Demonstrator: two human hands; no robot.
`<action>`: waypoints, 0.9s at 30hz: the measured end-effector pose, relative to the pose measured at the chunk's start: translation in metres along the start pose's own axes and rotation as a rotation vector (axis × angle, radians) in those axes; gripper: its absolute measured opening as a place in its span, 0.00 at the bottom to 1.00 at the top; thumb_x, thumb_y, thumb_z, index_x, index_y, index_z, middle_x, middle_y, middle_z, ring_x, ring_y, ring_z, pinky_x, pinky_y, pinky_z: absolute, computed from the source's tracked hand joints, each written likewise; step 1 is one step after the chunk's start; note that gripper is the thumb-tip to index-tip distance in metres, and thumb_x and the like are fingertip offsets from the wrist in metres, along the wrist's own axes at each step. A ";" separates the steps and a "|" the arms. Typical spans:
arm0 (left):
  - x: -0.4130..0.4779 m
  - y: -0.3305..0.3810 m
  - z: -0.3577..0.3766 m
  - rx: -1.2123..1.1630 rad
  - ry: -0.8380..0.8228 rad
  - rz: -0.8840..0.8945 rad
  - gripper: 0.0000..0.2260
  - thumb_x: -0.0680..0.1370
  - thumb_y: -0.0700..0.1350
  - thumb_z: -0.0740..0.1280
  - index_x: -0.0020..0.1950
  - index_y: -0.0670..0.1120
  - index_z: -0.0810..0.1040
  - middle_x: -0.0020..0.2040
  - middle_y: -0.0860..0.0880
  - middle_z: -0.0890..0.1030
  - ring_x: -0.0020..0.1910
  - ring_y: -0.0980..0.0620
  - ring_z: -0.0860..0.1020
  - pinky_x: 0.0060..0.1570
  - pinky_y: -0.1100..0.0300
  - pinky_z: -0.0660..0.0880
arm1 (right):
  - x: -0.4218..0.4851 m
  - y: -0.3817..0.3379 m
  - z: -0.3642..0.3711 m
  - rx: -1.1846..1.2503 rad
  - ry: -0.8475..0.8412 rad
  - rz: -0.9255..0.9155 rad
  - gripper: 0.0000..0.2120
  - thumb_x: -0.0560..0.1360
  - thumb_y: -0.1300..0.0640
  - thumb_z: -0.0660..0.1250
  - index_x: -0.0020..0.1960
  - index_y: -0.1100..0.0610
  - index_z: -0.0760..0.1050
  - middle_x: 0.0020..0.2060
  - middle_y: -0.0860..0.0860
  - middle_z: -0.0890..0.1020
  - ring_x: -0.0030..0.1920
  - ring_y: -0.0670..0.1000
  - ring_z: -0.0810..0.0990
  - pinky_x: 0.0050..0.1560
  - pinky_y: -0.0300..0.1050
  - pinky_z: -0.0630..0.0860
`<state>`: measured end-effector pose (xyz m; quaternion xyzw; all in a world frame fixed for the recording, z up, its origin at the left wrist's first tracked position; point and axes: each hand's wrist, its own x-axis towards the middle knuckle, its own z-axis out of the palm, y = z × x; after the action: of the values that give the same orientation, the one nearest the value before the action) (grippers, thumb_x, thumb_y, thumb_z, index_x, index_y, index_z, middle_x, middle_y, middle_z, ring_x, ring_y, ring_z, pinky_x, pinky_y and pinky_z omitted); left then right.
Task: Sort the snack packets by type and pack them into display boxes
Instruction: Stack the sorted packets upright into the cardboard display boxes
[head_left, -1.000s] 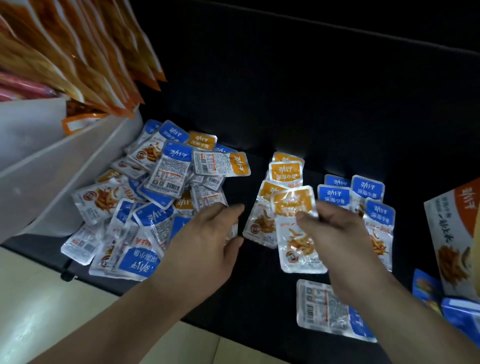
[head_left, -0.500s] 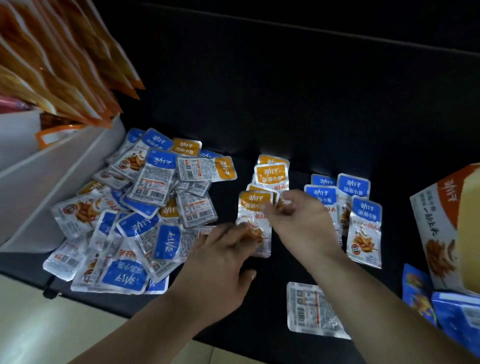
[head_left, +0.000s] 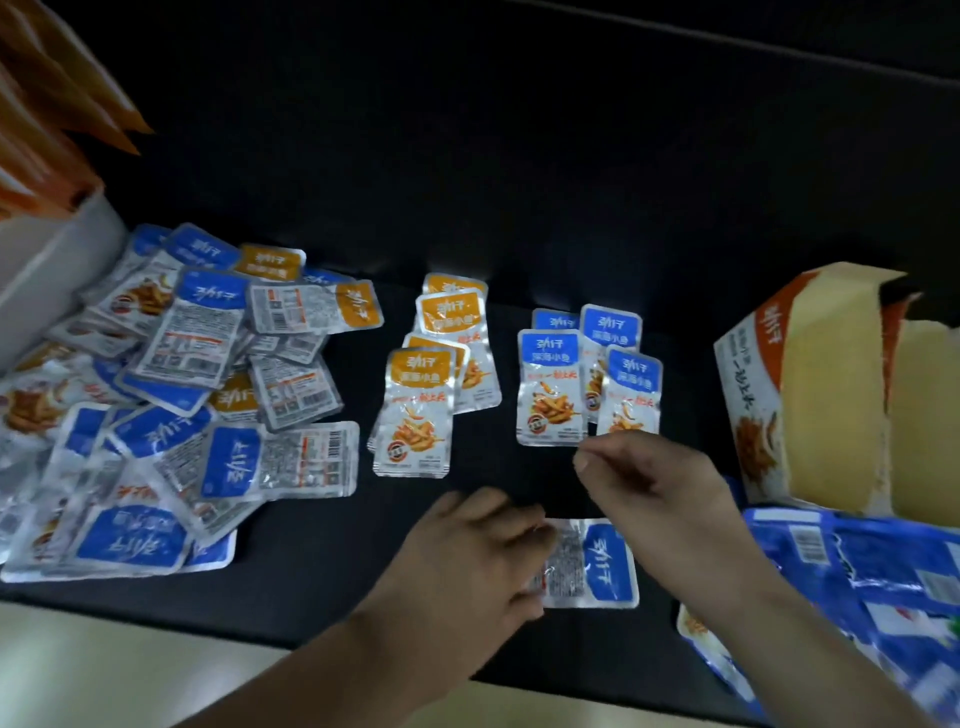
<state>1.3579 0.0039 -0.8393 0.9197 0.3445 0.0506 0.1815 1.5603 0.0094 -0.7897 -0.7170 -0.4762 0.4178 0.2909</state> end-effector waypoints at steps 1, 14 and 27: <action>0.001 0.003 0.001 0.019 0.005 0.005 0.22 0.73 0.60 0.61 0.60 0.53 0.85 0.59 0.55 0.84 0.54 0.52 0.81 0.50 0.57 0.81 | 0.000 0.000 -0.002 0.016 -0.004 0.002 0.04 0.78 0.54 0.73 0.47 0.46 0.85 0.38 0.38 0.86 0.42 0.36 0.83 0.42 0.26 0.74; 0.012 0.013 -0.011 -0.044 0.321 -0.327 0.05 0.79 0.43 0.64 0.46 0.49 0.79 0.32 0.52 0.78 0.25 0.50 0.76 0.21 0.54 0.72 | 0.001 0.011 -0.032 0.329 0.236 0.070 0.05 0.80 0.56 0.71 0.53 0.48 0.83 0.44 0.40 0.86 0.47 0.42 0.85 0.42 0.38 0.84; 0.023 0.022 -0.040 -1.162 0.427 -0.810 0.09 0.84 0.43 0.65 0.54 0.53 0.83 0.46 0.54 0.87 0.45 0.53 0.86 0.41 0.61 0.83 | 0.010 -0.009 0.000 0.614 -0.033 0.204 0.08 0.77 0.65 0.72 0.56 0.60 0.83 0.48 0.57 0.88 0.49 0.58 0.88 0.48 0.57 0.86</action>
<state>1.3805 0.0158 -0.7949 0.4462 0.6024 0.3317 0.5727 1.5580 0.0222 -0.7854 -0.6329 -0.2581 0.5804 0.4426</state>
